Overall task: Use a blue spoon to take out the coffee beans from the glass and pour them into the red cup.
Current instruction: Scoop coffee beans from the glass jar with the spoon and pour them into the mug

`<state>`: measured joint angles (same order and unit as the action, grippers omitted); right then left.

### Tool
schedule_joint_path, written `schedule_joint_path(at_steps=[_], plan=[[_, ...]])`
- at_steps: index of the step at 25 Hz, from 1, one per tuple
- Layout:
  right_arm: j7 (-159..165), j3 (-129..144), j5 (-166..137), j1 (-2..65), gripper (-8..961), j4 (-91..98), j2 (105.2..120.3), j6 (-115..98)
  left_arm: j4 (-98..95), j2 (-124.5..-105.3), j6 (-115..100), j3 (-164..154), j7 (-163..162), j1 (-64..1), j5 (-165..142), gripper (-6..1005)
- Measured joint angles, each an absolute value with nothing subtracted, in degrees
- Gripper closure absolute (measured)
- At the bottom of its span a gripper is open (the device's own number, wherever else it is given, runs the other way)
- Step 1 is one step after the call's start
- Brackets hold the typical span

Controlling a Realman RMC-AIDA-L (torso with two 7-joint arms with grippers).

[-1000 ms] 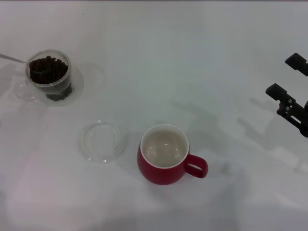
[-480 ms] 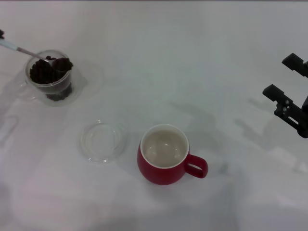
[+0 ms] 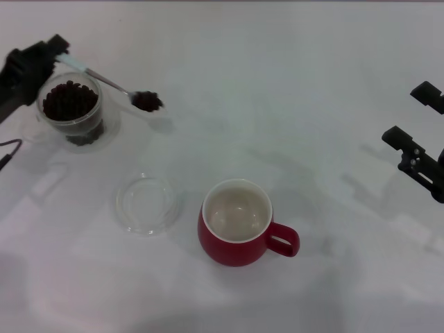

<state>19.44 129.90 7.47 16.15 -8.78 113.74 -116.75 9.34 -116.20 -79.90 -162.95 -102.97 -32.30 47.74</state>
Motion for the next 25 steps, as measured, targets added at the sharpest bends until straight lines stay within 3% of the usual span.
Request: schedule_joint_path(at_steps=[25], plan=[[18.36, 129.99, 7.49, 13.49, 289, -8.78, 113.72, -117.12, 2.51, -118.34, -80.98, -162.95, -98.92, -35.61, 36.33, 873]])
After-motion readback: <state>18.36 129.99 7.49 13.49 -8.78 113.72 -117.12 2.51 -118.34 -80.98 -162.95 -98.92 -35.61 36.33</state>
